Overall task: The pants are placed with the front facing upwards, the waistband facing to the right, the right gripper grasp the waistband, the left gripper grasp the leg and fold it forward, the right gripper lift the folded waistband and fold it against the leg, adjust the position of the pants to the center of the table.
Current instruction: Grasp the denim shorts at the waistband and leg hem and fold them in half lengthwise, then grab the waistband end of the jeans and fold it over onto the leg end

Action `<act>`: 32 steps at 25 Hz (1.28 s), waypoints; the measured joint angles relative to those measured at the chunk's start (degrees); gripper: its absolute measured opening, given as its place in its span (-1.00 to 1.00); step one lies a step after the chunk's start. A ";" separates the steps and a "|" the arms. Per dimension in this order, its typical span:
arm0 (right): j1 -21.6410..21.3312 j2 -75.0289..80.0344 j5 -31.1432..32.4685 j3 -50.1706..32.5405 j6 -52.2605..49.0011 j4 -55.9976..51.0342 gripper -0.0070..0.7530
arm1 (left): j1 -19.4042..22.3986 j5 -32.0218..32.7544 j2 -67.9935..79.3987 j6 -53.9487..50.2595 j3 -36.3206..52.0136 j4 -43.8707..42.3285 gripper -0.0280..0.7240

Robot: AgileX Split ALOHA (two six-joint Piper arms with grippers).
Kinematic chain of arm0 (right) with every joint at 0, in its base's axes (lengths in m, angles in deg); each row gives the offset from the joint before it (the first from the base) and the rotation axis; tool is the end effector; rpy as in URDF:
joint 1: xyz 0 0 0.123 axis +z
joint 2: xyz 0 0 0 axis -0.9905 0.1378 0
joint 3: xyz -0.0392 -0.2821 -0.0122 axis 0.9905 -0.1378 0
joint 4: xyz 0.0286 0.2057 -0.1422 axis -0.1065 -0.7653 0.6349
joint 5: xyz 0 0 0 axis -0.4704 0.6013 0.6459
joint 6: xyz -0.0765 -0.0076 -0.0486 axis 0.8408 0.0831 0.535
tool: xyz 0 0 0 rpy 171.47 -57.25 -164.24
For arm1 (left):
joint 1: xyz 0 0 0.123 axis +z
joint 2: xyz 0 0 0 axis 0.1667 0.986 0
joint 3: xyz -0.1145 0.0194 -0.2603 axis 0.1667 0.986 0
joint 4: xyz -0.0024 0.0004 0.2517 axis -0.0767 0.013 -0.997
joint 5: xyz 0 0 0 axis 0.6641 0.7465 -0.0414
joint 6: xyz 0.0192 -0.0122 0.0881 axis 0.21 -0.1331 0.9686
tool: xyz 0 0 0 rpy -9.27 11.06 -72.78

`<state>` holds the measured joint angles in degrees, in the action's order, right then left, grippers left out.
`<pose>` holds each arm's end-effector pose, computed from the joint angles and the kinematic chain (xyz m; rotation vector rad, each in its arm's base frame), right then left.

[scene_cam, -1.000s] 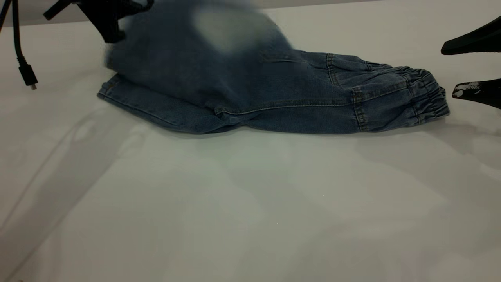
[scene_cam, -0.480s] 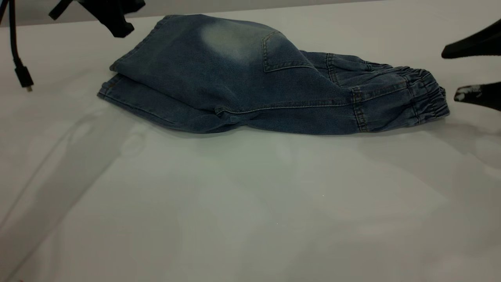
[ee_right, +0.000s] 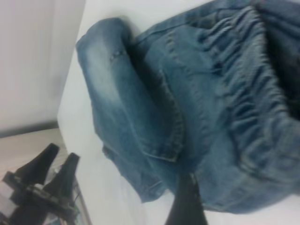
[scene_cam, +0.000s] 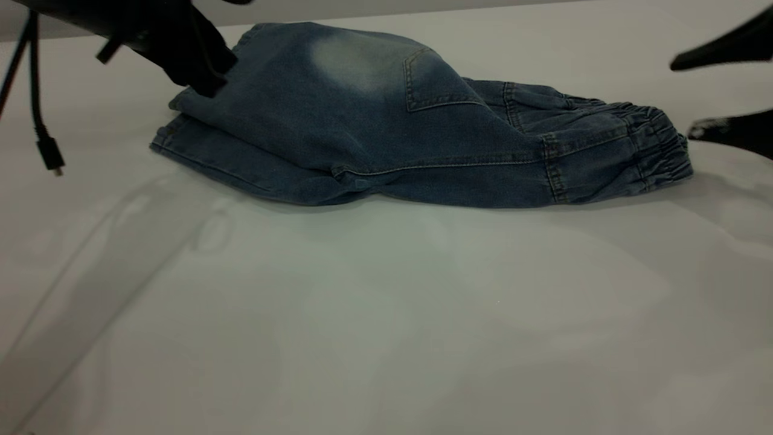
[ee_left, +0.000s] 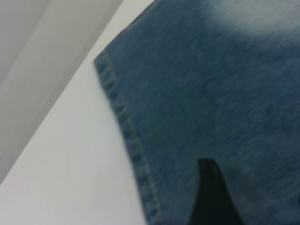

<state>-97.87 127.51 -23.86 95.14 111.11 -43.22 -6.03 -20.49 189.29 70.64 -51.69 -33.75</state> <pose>0.3005 -0.0084 0.0801 0.8383 2.3408 1.3804 0.3809 -0.1070 0.1159 1.1233 2.0243 0.2322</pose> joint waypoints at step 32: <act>6.71 3.98 -7.36 14.51 -47.72 29.25 0.57 | -3.63 -6.35 0.33 -4.27 0.00 0.05 0.09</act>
<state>-91.16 131.49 -31.22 109.65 63.39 -13.96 -9.66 -26.85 189.62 66.37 -51.69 -33.69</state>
